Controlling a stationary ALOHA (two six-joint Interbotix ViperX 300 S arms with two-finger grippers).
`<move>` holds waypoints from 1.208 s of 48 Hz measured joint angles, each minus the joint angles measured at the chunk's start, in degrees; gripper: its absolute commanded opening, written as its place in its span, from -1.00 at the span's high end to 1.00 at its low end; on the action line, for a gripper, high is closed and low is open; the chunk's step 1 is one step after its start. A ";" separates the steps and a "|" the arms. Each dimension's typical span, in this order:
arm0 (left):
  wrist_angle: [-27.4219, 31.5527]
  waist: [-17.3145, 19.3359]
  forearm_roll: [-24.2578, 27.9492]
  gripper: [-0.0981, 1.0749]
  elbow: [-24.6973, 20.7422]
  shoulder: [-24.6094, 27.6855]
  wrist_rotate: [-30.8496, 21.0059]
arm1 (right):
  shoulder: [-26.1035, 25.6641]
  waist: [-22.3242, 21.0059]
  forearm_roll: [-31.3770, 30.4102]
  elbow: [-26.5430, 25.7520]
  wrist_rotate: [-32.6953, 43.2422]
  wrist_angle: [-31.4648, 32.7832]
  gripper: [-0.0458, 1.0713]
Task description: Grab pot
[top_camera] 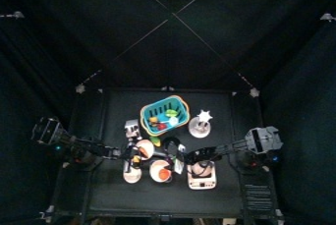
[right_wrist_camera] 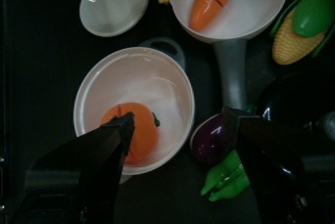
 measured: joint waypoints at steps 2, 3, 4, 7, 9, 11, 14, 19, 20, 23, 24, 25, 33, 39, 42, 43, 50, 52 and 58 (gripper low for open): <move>-0.09 -0.26 -0.62 -0.50 0.26 -0.53 0.00 | 0.35 0.00 0.09 0.00 0.09 0.09 -0.80; -0.09 -0.26 -0.88 -0.50 0.35 -0.70 0.00 | 0.53 -0.09 0.00 0.00 0.00 0.09 -0.78; -0.09 -0.35 -1.14 -0.50 0.44 -0.97 0.00 | 0.70 -0.09 0.09 0.00 0.09 0.09 -0.76; 0.00 -0.44 -1.76 -0.50 0.70 -1.49 0.00 | 1.32 -0.09 0.09 0.00 0.00 0.26 -0.69; 0.00 -0.53 -2.11 -0.50 0.70 -1.58 0.00 | 1.76 -0.18 0.09 0.00 0.00 0.26 -0.64; 0.00 -0.53 -2.29 -0.50 0.70 -1.58 0.00 | 2.11 -0.18 0.09 0.00 0.00 0.26 -0.60; -0.09 -0.53 -2.37 -0.50 0.70 -1.67 0.00 | 2.55 -0.18 0.09 0.00 0.00 0.35 -0.53; 0.00 -0.53 -2.46 -0.50 0.70 -1.58 0.00 | 2.90 -0.18 0.44 -0.09 0.09 0.35 -0.43; -0.09 -0.53 -2.46 -0.50 0.70 -1.67 0.00 | 2.99 -0.26 0.53 -0.09 0.00 0.35 -0.42; 0.00 -0.53 -2.37 -0.50 0.70 -1.58 0.00 | 3.08 -0.26 0.70 -0.18 0.09 0.35 -0.38; 0.00 -0.53 -2.46 -0.50 0.79 -1.67 0.00 | 3.08 -0.26 0.79 -0.18 0.00 0.44 -0.36; 0.00 -0.53 -2.46 -0.50 0.70 -1.67 0.00 | 3.16 -0.26 0.88 -0.26 0.09 0.35 -0.35; 0.18 -0.53 -2.46 -0.50 0.70 -1.67 0.00 | 4.04 -0.26 1.67 -0.53 0.00 0.35 -0.29; 0.53 -0.53 -2.55 -0.50 0.70 -1.67 0.00 | 5.01 -0.26 2.29 -1.14 0.00 0.44 -0.29; 0.62 -0.53 -2.55 -0.50 0.70 -1.58 -0.09 | 5.36 -0.35 2.29 -1.41 0.00 0.35 -0.28; 0.62 -0.62 -2.55 -0.50 0.70 -1.67 0.00 | 5.45 -0.26 2.29 -1.49 0.00 0.44 -0.27; 0.70 -0.62 -2.55 -0.50 0.70 -1.67 0.00 | 5.54 -0.35 2.29 -1.58 0.00 0.35 -0.12; 0.70 -0.53 -2.55 -0.50 0.70 -1.67 0.00 | 5.54 -0.35 2.29 -1.67 0.00 0.53 -0.03; 0.79 -0.62 -2.55 -0.50 0.70 -1.58 0.00 | 5.54 -0.35 2.29 -1.67 -0.09 0.79 0.23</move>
